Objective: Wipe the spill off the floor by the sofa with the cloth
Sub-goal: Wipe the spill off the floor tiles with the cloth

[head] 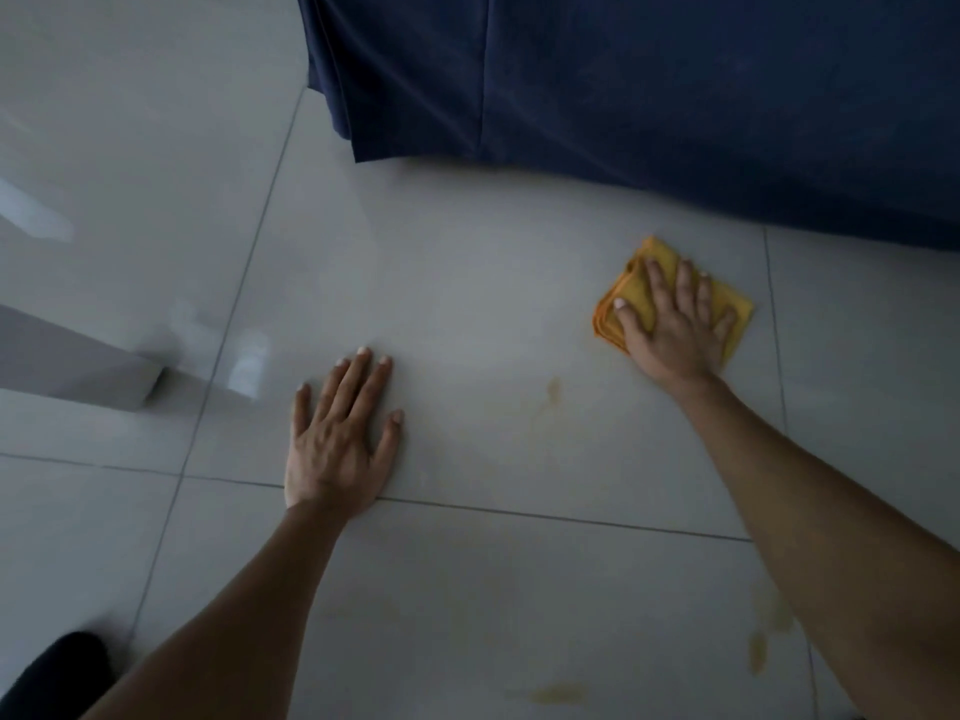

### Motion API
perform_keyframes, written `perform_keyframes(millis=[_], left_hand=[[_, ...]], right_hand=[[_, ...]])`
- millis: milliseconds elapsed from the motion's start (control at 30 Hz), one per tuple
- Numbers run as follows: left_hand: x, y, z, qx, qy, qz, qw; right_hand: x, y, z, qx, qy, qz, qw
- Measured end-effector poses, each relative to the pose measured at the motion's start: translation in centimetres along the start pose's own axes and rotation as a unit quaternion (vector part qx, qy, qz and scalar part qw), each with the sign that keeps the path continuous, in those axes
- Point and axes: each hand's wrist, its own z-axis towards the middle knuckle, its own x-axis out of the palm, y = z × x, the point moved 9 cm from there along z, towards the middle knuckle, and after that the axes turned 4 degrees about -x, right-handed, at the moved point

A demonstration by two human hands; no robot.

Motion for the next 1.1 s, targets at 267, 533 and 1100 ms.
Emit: perform_keyframes(millis=[267, 533, 1100], left_hand=[[-1.6, 1.6, 1.9, 0.033, 0.002, 0.013, 0.999], [-1.0, 4.3, 2.6, 0.018, 0.004, 0.037, 0.999], [-0.7, 4.4, 2.9, 0.018, 0.011, 0.037, 0.999]], right_hand=[[0.6, -3.3, -8.0, -0.108, 0.003, -0.064, 0.992], [-0.9, -6.0, -1.3, 0.06, -0.008, -0.018, 0.998], [0.9, 14.0, 6.0, -0.062, -0.023, -0.01, 0.998]])
